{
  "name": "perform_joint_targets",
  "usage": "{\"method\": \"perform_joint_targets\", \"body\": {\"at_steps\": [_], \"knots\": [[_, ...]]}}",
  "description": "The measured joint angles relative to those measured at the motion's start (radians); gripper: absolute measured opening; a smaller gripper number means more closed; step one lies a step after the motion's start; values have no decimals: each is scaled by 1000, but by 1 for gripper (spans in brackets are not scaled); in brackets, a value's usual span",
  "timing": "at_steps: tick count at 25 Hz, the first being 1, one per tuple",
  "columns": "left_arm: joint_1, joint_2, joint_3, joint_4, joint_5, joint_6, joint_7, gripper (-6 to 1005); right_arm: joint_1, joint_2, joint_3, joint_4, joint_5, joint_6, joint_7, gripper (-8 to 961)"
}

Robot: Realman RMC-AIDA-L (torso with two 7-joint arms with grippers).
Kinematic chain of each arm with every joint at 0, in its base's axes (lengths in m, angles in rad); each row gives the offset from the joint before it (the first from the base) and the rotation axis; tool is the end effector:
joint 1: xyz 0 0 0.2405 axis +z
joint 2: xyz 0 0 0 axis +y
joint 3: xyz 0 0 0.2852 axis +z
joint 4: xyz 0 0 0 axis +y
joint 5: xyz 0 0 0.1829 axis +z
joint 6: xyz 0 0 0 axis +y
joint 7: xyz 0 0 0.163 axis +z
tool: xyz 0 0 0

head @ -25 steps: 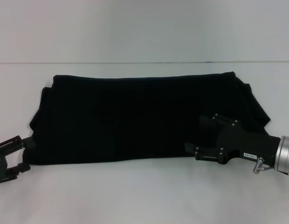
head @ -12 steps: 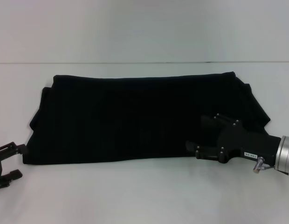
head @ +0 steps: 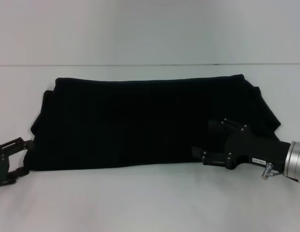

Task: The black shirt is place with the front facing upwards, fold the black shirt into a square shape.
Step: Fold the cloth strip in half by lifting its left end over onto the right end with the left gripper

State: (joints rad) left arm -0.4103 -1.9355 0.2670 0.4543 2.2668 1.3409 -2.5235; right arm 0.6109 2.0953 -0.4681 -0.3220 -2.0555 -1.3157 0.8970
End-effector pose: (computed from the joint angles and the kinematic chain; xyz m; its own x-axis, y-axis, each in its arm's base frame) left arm -0.3957 0.3017 0.0269 -0.4708 0.6916 0.5478 0.8814 0.3414 0.3264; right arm 0.2722 0.3433 -0.0740 0.8532 -0.1687 -0.4935 -0.3743 -0.8570 -0.3542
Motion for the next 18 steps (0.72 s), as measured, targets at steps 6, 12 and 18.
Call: {"method": "perform_joint_targets", "body": {"at_steps": [6,12,18], "knots": [[-40,-2,12,-38,1,-39,0,890,4,0,0,0,0,1,1,944],[-69,-2,40,-42,3,-43,10,889,7,0,-3,1,0,1,2,943],[-78,-5,66,-25,4,-49,55,789,13,1,-20,11,-5,0,5,943]]}}
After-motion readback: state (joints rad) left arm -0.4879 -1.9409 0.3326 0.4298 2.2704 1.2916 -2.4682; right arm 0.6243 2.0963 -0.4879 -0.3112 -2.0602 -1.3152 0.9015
